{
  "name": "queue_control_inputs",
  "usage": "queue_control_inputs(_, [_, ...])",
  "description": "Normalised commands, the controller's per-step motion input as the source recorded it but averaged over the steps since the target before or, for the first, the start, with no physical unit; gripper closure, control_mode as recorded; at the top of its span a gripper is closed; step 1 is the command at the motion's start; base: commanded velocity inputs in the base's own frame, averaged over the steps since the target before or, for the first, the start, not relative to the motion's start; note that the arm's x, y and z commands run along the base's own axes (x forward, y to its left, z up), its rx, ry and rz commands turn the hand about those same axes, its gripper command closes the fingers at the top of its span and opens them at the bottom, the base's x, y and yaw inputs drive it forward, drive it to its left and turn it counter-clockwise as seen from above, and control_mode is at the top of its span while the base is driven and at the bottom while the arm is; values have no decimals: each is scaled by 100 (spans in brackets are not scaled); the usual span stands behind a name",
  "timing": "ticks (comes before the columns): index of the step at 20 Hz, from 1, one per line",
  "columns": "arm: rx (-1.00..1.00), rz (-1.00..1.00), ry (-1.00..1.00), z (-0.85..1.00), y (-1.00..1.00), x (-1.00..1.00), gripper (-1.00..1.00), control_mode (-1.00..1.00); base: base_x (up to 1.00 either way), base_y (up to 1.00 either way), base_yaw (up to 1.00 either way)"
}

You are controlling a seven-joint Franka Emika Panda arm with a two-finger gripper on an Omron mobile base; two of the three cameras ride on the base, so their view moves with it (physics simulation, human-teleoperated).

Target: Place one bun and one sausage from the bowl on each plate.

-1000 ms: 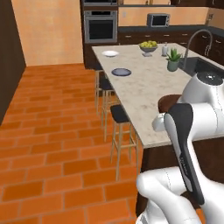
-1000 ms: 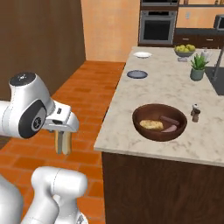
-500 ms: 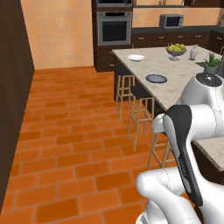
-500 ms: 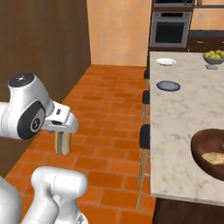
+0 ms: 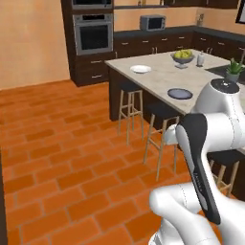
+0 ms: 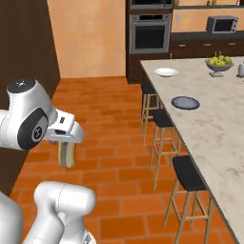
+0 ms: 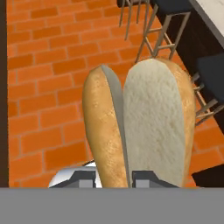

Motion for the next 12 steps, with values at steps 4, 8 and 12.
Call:
queue_control_inputs(4, [0,0,0,0,0,0,100,100,63,67,-71])
queue_control_inputs(8, [0,0,0,0,0,0,100,100,63,68,-71])
queue_control_inputs(12, [0,0,0,0,0,0,100,100,64,71,-71])
